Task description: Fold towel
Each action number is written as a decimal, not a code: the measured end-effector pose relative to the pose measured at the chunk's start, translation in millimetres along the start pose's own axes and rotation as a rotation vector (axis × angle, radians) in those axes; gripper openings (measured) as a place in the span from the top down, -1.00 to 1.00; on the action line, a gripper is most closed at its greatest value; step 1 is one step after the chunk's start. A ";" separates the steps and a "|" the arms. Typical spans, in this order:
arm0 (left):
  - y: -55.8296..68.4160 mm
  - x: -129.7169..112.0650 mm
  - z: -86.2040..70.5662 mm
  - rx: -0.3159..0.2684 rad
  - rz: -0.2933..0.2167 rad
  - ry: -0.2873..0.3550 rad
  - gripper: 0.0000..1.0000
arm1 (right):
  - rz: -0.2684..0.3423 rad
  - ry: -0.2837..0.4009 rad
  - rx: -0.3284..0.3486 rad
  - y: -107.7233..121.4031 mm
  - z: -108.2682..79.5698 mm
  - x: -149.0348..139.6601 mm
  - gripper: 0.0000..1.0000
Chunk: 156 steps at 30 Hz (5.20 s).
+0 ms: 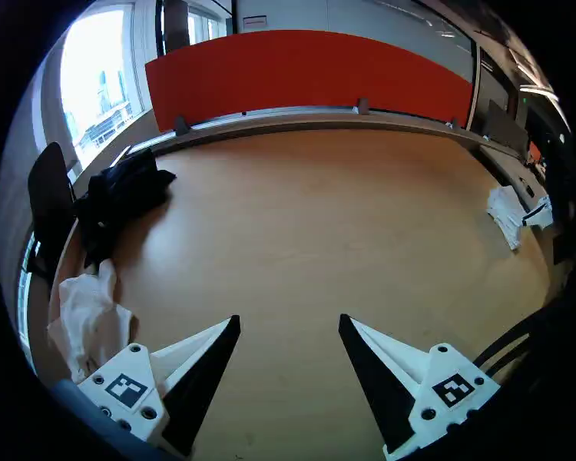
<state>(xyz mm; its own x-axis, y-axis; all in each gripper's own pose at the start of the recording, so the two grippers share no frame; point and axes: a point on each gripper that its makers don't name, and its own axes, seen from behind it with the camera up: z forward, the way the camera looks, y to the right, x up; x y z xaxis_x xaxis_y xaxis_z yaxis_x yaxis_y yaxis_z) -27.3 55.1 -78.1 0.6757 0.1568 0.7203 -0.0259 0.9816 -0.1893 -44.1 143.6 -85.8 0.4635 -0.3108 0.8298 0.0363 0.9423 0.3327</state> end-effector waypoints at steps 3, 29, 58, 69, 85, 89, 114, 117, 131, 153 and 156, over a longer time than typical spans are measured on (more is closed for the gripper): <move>-0.1 0.0 0.1 0.000 -0.001 0.000 -0.91 | -0.005 0.002 0.000 -0.4 -0.8 0.9 0.14; -0.9 5.6 -1.2 0.001 -0.002 0.009 -0.91 | 0.024 0.036 -0.007 -5.9 -4.3 8.9 -1.00; -6.2 48.2 -7.8 0.018 -0.067 0.142 -0.91 | 0.187 0.394 -0.136 -7.5 -34.0 75.9 -1.00; -7.4 78.1 -10.2 0.036 -0.088 0.230 -0.91 | 0.273 0.569 -0.223 3.7 -52.5 102.0 -1.00; -7.2 100.8 -12.8 0.048 -0.113 0.302 -0.91 | 0.309 0.752 -0.309 12.7 -89.5 125.7 -1.00; -9.1 104.7 -14.6 0.053 -0.125 0.322 -0.91 | 0.333 0.801 -0.311 13.5 -101.3 135.1 -1.00; -19.6 155.6 -47.8 0.083 -0.119 0.533 -0.91 | 0.282 0.925 -0.354 -5.0 -144.4 169.0 -1.00; -22.7 158.8 -50.9 0.084 -0.128 0.547 -0.91 | 0.267 0.937 -0.351 -16.2 -149.1 179.8 -1.00; -35.8 178.1 -68.3 0.090 -0.112 0.614 -0.91 | 0.181 0.963 -0.317 -81.2 -148.2 224.9 -1.00; -49.5 188.4 -75.7 0.122 -0.111 0.669 -0.91 | 0.188 0.977 -0.305 -106.3 -155.8 255.2 -1.00; -47.2 189.7 -76.0 0.119 -0.106 0.683 -0.91 | 0.197 0.980 -0.298 -108.4 -161.4 257.3 -1.00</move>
<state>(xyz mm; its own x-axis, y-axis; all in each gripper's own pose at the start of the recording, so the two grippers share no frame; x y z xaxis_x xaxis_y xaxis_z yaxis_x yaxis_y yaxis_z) 158.0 30.2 16.8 0.9898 -0.0065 0.1427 0.0122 0.9992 -0.0390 214.1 -18.5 19.4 0.9956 -0.0365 0.0862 0.0370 0.9993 -0.0037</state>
